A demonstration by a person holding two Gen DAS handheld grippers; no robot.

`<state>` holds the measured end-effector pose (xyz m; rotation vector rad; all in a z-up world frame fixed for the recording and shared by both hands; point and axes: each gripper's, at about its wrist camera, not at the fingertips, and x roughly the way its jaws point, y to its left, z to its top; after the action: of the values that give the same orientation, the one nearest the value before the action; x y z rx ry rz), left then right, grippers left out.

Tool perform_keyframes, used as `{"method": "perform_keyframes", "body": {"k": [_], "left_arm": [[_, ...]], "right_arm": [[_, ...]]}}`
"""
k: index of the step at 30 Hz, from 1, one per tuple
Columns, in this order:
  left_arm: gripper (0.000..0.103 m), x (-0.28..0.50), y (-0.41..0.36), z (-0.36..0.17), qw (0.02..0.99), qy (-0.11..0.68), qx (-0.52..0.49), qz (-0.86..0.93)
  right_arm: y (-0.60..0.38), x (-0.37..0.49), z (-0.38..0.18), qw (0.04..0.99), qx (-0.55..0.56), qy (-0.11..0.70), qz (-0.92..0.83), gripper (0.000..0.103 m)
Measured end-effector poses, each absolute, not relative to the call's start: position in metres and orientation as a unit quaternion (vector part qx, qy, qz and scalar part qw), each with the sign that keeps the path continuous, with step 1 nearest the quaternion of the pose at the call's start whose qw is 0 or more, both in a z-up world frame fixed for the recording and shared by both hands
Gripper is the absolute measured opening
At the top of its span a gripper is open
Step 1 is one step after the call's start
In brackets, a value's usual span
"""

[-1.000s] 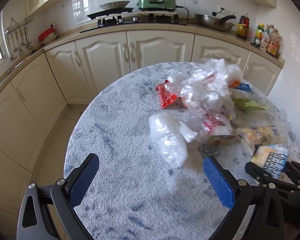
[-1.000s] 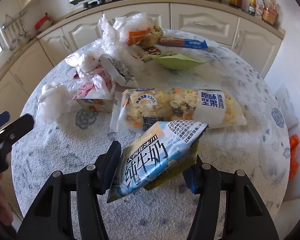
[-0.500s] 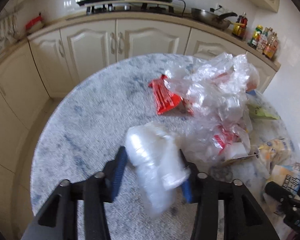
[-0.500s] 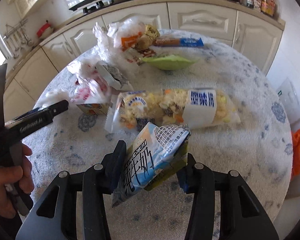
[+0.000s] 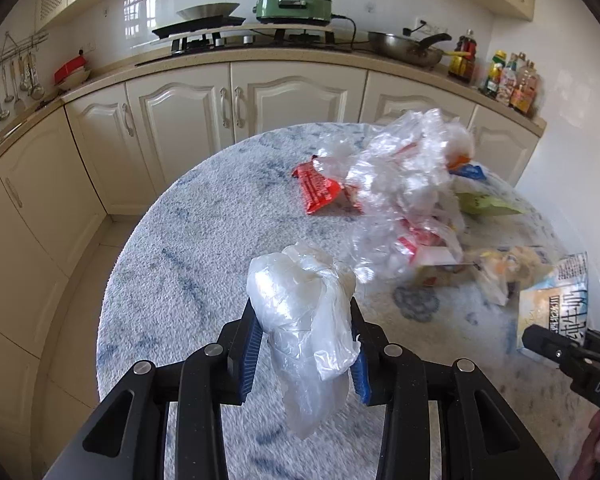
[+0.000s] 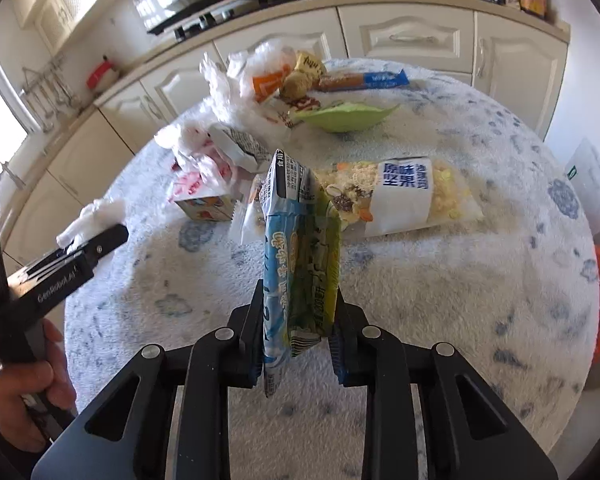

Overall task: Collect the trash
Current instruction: 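Grasp the clear plastic bag with the left tool while the right tool grasps the milk carton, then carry both items to the light-blue bin and open both tools over it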

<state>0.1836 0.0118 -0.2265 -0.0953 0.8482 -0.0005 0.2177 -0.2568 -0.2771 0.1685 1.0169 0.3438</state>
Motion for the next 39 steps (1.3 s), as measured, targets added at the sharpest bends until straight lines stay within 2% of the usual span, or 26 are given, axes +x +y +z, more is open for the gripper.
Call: {"method": "perform_keyframes", "body": {"k": [13,17,23,31,39], "left_arm": [[0.034,0.133,-0.048,-0.133,0.939,0.333,-0.032,-0.079],[0.035,0.117,-0.083,-0.106,0.944,0.305,-0.021,-0.128],[0.035,0.102,-0.157,-0.092,0.931,0.292,0.008,-0.218],[0.035,0.098,-0.274,-0.122,0.88,0.33,0.055,-0.337],[0.035,0.104,-0.389,-0.2,0.805,0.416,0.123,-0.404]], "right_arm": [[-0.317,0.176,-0.199,0.901,0.114,0.395,0.14,0.026],[-0.361,0.156,-0.169,0.919,0.122,0.359,0.104,0.026],[-0.44,0.126,-0.156,0.93,0.144,0.337,0.025,0.026],[-0.546,0.083,-0.204,0.904,0.199,0.367,-0.092,0.026],[-0.623,0.07,-0.296,0.85,0.26,0.433,-0.147,0.026]]}}
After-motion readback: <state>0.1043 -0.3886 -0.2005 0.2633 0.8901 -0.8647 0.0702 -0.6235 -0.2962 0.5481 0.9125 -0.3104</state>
